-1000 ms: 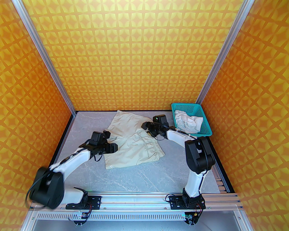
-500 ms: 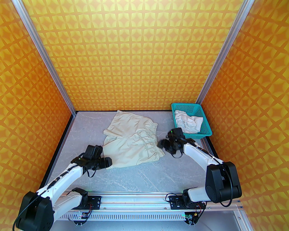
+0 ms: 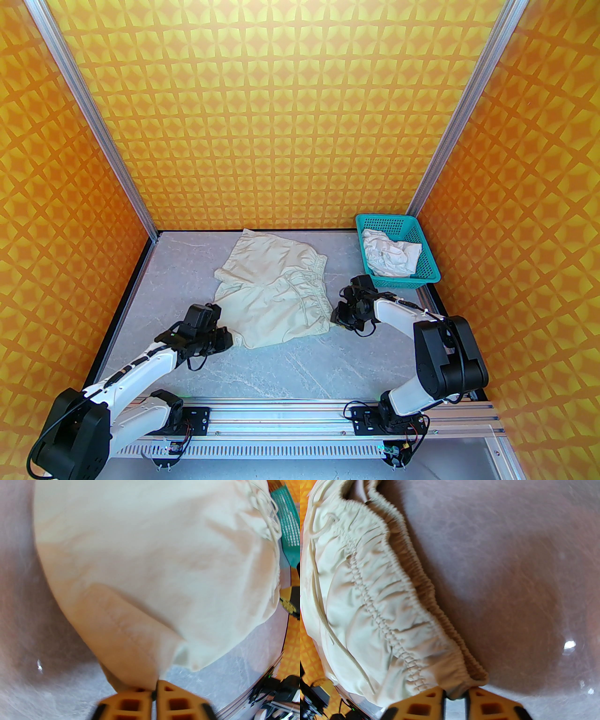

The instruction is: Fold and stack the mixed laundry pile

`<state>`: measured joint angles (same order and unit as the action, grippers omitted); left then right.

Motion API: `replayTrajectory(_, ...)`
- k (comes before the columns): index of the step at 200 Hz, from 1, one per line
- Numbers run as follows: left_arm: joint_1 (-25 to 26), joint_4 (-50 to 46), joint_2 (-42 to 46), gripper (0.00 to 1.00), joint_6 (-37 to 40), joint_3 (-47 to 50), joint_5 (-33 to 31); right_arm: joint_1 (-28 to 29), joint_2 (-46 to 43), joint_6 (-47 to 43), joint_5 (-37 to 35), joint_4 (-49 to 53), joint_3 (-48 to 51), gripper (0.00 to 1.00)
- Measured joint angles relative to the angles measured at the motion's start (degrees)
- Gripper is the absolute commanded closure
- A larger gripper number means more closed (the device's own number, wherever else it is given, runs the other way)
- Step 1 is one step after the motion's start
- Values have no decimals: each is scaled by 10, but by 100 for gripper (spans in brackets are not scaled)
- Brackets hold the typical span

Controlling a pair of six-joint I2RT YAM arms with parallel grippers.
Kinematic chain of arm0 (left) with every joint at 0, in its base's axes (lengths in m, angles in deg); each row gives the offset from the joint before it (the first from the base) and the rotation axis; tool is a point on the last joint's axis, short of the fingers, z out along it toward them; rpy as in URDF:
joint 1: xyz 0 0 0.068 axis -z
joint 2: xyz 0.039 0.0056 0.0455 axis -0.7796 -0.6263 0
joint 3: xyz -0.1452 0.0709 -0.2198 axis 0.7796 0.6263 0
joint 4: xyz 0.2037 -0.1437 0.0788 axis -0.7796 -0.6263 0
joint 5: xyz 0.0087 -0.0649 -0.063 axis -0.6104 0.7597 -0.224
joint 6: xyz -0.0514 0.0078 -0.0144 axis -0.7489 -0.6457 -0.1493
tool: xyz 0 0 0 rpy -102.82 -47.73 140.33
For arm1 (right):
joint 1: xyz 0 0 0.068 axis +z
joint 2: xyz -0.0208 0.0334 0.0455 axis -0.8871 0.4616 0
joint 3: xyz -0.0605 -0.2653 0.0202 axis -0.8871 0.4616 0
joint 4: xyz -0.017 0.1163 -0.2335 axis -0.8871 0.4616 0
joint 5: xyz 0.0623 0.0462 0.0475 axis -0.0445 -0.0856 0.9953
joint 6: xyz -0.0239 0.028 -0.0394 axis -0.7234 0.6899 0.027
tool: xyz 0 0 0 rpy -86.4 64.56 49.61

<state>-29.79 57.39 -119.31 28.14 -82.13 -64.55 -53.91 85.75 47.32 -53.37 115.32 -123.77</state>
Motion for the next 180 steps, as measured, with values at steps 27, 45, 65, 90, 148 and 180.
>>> replayTrajectory(27,-17,-51,17,100,25,-45,-14,0,-26,-4,-19,10,0,100)
replayTrajectory(45,-29,-92,33,100,37,-66,-22,0,-53,-5,-33,20,0,100)
replayTrajectory(65,-43,-136,47,100,47,-87,-33,0,-80,-5,-46,35,0,100)
replayTrajectory(90,-60,-169,52,100,52,-102,-40,1,-112,-5,-57,56,0,100)
replayTrajectory(148,-65,-225,89,39,42,-115,-59,3,-142,-7,-89,98,22,51)
replayTrajectory(180,-66,-236,72,44,63,-172,-63,3,-177,-12,-102,134,20,48)
